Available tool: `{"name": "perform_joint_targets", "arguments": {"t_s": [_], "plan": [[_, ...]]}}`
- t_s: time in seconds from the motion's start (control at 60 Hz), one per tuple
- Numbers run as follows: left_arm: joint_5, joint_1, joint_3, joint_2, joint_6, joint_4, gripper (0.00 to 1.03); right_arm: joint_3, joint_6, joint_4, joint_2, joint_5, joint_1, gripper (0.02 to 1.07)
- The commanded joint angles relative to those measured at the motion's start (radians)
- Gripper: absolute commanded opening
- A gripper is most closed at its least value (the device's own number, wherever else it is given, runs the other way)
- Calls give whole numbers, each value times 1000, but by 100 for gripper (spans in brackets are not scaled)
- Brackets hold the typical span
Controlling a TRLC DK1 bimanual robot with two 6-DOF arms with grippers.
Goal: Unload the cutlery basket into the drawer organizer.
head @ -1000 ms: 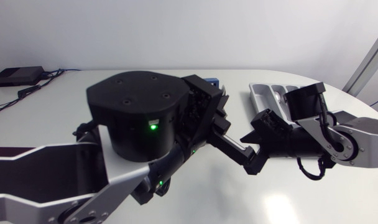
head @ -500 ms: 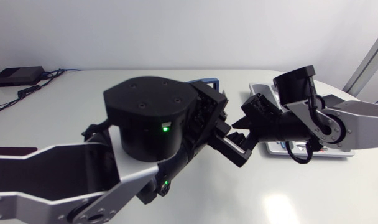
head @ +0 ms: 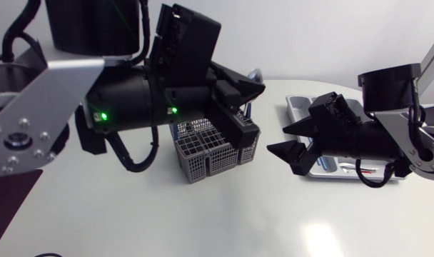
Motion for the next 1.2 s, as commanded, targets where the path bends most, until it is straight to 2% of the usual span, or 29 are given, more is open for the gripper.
{"name": "perform_joint_targets", "arguments": {"t_s": [0.0, 0.05, 0.167, 0.283, 0.367, 0.5, 0.767, 0.833, 1.017, 1.067, 1.183], "plan": [[101, 80, 64, -9, -31, -43, 7, -54, -46, -18, -36, -30, -19, 88], [198, 114, 91, 5, -45, -89, 7, -68, -60, -18, -54, -38, -18, 88], [362, 180, 141, 57, -32, -199, 7, -74, -78, -46, -100, -113, -22, 88], [509, 223, 178, 102, -2, -287, 6, -76, -94, -66, -131, -131, 5, 89], [577, 223, 192, 122, 11, -330, 6, -72, -98, -81, -145, -136, 28, 90], [617, 186, 193, 122, 78, -400, 6, -51, -98, -108, -146, -174, 44, 91], [747, 177, 236, 177, 93, -472, 6, -7, -71, -156, -143, -245, 113, 90], [749, 174, 245, 186, 121, -500, 6, -2, -69, -164, -149, -252, 139, 83], [775, 177, 268, 201, 135, -549, 6, 10, -64, -181, -181, -277, 151, 51], [790, 180, 273, 201, 135, -558, 6, 10, -63, -181, -188, -277, 154, 46], [822, 184, 281, 206, 127, -570, 6, 10, -57, -181, -191, -277, 170, 45]]}}
